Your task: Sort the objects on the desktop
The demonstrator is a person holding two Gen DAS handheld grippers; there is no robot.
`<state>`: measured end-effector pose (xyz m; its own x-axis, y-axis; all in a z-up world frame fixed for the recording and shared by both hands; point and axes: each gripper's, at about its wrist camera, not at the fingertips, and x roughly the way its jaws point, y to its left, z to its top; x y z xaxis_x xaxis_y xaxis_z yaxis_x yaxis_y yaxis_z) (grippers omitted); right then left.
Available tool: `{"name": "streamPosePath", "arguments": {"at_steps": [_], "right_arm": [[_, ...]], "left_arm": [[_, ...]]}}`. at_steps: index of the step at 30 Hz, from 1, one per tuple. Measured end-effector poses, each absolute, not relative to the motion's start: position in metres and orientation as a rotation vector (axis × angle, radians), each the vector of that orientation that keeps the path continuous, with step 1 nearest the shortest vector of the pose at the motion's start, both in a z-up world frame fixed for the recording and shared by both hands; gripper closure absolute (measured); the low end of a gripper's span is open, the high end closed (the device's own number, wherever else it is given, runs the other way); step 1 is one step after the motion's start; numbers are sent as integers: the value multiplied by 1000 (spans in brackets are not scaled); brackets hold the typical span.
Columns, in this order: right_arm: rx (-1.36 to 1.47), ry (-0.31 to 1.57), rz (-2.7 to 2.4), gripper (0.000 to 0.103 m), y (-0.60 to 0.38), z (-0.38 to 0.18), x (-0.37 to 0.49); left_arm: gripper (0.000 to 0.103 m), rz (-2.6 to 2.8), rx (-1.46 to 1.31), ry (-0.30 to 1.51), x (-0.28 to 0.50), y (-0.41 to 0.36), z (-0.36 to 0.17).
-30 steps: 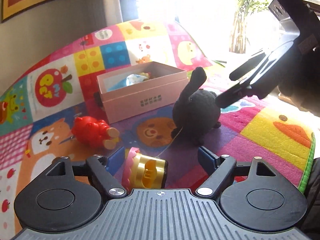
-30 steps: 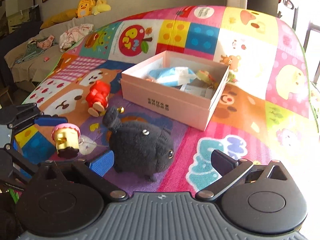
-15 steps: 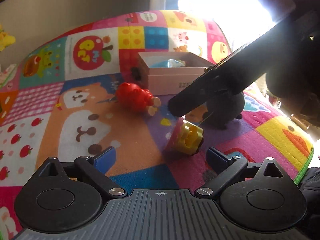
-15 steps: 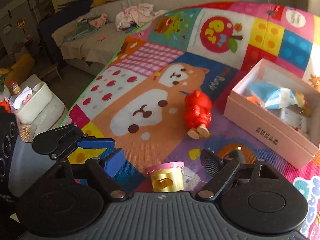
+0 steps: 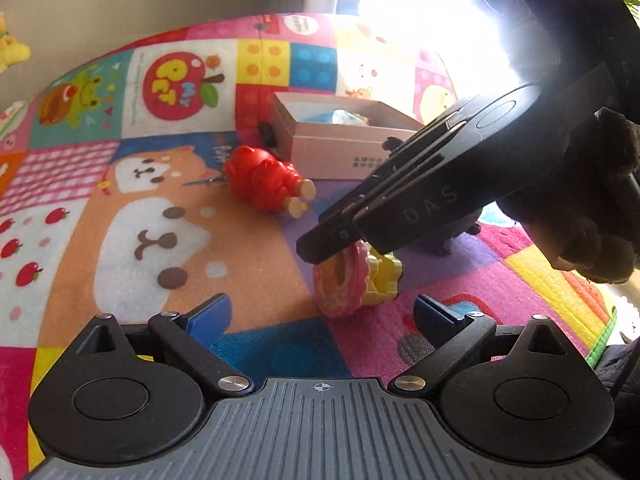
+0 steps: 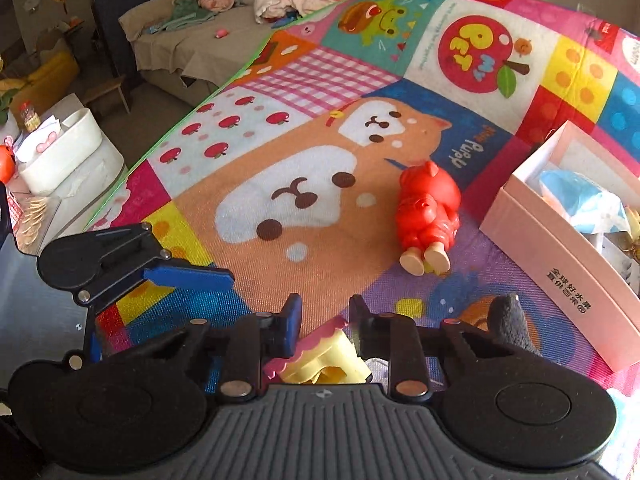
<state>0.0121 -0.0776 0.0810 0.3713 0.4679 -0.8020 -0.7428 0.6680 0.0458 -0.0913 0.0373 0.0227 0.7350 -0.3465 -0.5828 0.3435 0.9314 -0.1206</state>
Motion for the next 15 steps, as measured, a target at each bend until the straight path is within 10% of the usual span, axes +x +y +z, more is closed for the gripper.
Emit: {"name": "streamPosePath", "arguments": {"at_steps": [5, 15], "right_arm": [[-324, 917, 800, 48, -88, 79, 14], [-217, 923, 752, 59, -138, 87, 0]], "left_arm": [[3, -379, 2, 651, -94, 37, 22], [3, -387, 2, 669, -90, 32, 20]]}}
